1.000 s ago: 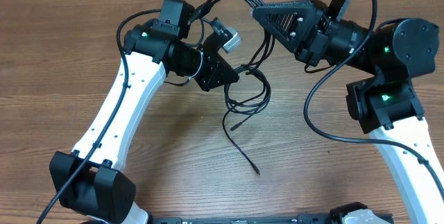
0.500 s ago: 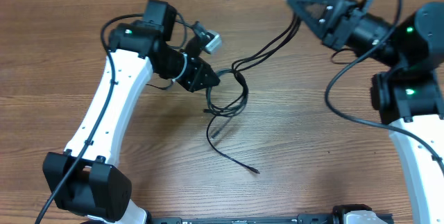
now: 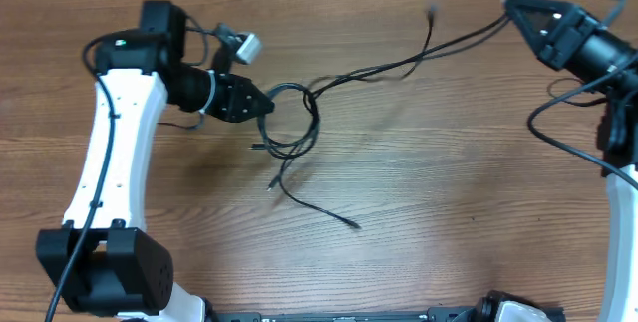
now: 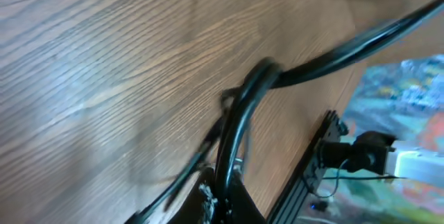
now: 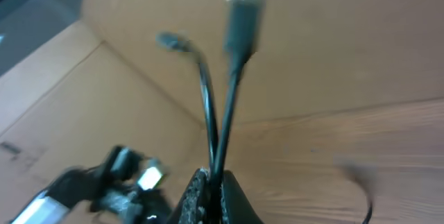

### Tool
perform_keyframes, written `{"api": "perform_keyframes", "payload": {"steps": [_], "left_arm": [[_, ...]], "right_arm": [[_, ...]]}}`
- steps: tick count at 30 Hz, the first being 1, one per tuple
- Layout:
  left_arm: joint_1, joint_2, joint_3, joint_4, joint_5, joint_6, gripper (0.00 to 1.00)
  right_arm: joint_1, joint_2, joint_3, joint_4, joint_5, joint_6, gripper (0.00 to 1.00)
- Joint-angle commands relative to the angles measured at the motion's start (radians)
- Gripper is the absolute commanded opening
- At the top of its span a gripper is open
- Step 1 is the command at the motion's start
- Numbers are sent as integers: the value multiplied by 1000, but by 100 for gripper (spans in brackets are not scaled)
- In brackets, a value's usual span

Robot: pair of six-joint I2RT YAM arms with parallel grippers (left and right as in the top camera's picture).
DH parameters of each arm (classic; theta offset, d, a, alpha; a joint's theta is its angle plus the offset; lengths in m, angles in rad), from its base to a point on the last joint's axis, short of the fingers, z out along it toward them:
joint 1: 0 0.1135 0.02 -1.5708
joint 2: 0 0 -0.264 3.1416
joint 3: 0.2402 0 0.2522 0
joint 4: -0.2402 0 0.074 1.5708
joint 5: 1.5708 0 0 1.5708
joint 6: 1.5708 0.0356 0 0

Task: Untangle cables
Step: 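Release cables from the right gripper and bring it back toward center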

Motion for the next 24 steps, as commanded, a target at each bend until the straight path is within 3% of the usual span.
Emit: {"api": "perform_keyframes", "payload": {"steps": [1, 2, 4, 6, 7, 8, 12, 17, 21, 24], "left_arm": [[68, -84, -5, -32, 58, 52, 4], [76, -96, -5, -40, 70, 51, 4], [79, -118, -5, -49, 76, 51, 4], [78, -135, -5, -52, 77, 39, 4], [78, -144, -5, -53, 77, 31, 4], [75, -151, -5, -55, 80, 29, 4], [56, -175, -5, -75, 92, 30, 4], [1, -183, -5, -81, 91, 30, 4], [-31, -183, -5, -81, 144, -27, 4], [-37, -183, -4, -81, 194, -93, 4]], "right_arm": [[-66, -9, 6, -32, 8, -65, 4], [-68, -9, 6, -48, 3, -79, 6], [-67, -9, 6, -69, -26, -115, 30], [-64, -9, 6, -89, -32, -123, 43], [-64, -9, 6, -101, -32, -123, 69], [-61, -9, 6, -119, -33, -122, 76], [-30, -9, 5, -195, -103, -129, 79], [67, -9, 5, -338, -186, -267, 77], [175, -9, 5, -476, -181, -513, 70], [261, -8, 5, -603, -92, -790, 67]]}}
